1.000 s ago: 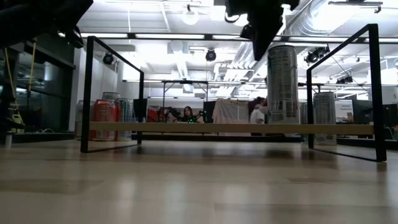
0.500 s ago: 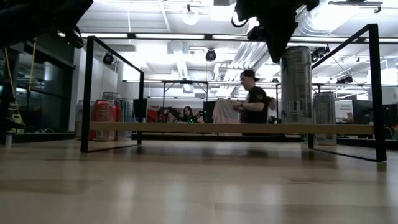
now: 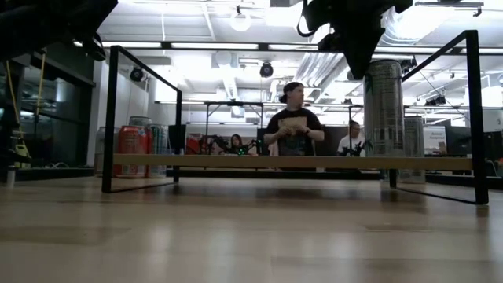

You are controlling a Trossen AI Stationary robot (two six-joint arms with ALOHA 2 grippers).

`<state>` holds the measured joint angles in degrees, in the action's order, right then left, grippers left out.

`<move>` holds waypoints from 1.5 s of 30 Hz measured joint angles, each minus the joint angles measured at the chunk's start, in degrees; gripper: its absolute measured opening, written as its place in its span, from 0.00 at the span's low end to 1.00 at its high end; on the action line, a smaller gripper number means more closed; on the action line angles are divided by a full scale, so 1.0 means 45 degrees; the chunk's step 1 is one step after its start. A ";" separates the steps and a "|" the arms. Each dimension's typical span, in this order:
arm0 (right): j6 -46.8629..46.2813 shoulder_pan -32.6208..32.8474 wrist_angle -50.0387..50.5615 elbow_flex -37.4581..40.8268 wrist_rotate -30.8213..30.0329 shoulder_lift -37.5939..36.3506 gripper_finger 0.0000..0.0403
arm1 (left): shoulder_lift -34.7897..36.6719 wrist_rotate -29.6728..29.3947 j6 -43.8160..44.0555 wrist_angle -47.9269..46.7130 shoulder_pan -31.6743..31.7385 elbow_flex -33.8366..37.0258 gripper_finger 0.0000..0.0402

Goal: Place canned beverage on shelf
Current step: Put the white soda can on the shelf, then put the white soda can on the shelf aligned with the other white soda can

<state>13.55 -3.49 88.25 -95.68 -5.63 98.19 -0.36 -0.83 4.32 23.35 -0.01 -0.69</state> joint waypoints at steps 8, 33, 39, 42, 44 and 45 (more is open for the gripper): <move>0.0231 -0.0003 -0.0522 0.0015 -0.0768 -0.0455 0.00 | 0.0005 -0.0003 0.0003 0.0000 -0.0002 0.0003 0.01; -0.7905 -0.3530 -0.4435 0.4044 -0.5519 -0.7301 0.01 | 0.0005 -0.0003 0.0003 0.0005 -0.0005 0.0000 0.01; -0.8702 -0.5697 -0.4498 0.4187 -0.5790 -0.7211 0.17 | 0.0002 -0.0001 0.0002 0.0004 -0.0004 0.0001 0.01; -0.9012 -0.6835 -0.4469 0.4187 -0.5799 -0.6873 0.34 | 0.0000 -0.0003 0.0003 0.0005 -0.0004 0.0004 0.01; -0.9339 -0.7504 -0.4329 0.4187 -0.5814 -0.6596 0.46 | 0.0002 0.0000 0.0003 0.0005 -0.0003 0.0000 0.01; -0.9403 -0.7827 -0.4211 0.4187 -0.5814 -0.6426 0.51 | 0.0005 -0.0001 0.0001 0.0005 -0.0005 0.0005 0.01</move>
<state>-28.76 -38.71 69.30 -76.84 -31.79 69.28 -0.34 -0.83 4.33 23.38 -0.03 -0.67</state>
